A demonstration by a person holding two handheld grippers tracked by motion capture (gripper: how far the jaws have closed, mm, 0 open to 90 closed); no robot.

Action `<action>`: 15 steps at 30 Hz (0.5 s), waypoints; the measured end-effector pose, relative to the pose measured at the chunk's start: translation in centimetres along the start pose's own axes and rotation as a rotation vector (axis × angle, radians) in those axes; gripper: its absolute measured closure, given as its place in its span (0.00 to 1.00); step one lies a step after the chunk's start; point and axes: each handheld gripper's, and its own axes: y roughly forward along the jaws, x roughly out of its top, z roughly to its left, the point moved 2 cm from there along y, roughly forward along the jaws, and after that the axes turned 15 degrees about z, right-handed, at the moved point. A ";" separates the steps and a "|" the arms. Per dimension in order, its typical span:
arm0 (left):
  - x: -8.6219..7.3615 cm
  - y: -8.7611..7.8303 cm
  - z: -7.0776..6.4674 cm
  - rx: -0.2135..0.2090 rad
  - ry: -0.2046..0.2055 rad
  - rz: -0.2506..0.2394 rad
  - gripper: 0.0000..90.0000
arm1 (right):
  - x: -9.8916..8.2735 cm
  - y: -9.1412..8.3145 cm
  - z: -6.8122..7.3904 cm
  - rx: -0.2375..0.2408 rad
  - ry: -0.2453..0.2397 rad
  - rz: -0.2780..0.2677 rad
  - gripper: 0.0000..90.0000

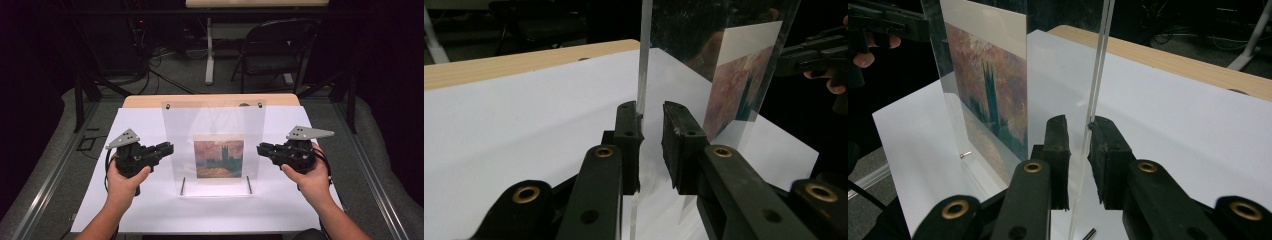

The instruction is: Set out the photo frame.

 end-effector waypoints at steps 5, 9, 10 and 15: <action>-0.4 -0.1 -0.2 -0.013 -0.002 -0.006 0.85 | -0.2 -0.2 0.2 0.008 -0.006 0.001 0.87; -0.5 -0.2 -0.4 -0.012 0.001 -0.009 0.84 | -0.3 -0.3 0.3 0.012 -0.012 0.011 0.87; -0.6 -0.2 -0.5 -0.009 0.003 -0.008 0.84 | -0.3 -0.3 0.3 0.012 -0.012 0.011 0.87; -0.8 -0.4 -1.0 0.000 0.023 -0.004 0.83 | -0.7 -0.5 0.6 0.019 -0.019 0.008 0.86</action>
